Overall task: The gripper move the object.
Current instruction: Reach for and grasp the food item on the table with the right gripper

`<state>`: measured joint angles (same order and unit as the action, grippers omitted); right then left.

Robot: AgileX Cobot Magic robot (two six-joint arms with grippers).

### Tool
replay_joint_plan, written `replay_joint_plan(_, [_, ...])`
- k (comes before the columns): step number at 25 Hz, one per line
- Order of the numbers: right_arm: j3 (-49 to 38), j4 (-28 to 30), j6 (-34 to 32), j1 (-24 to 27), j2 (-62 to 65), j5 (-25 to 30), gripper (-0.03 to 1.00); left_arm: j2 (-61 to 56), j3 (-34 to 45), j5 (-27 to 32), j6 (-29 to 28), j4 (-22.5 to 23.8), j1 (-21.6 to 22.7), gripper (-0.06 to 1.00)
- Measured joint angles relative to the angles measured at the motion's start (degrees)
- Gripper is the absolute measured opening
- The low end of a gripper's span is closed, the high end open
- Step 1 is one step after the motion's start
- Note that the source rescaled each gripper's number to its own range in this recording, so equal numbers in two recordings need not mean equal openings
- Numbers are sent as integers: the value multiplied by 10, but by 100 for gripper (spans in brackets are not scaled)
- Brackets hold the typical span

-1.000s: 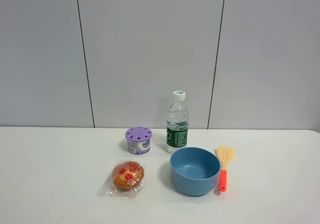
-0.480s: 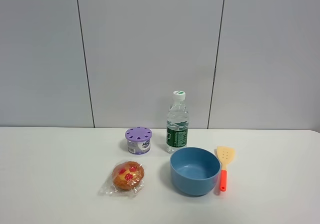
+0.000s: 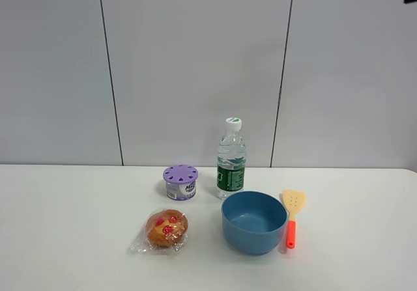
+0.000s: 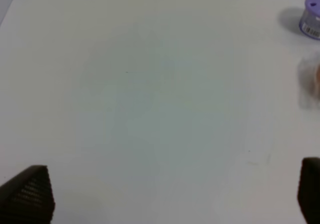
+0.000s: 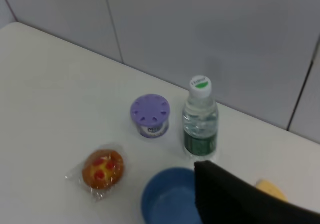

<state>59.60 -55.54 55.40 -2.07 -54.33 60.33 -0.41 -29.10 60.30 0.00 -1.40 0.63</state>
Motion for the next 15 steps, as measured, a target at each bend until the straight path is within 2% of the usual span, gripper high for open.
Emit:
replay_joint_plan(3, [46, 7, 5, -69, -48, -5, 49, 0, 0, 0, 0, 0, 0, 100])
replay_joint_plan(6, [94, 27, 8, -167, -103, -22, 47, 0, 0, 0, 0, 0, 0, 100])
replay_joint_plan(11, [159, 47, 13, -322, -215, -89, 48, 0, 0, 0, 0, 0, 0, 100])
replay_joint_plan(13, [179, 53, 13, -377, -263, -124, 60, 0, 0, 0, 0, 0, 0, 100])
replay_joint_plan(15, [195, 59, 13, -416, -318, -151, 78, 0, 0, 0, 0, 0, 0, 100])
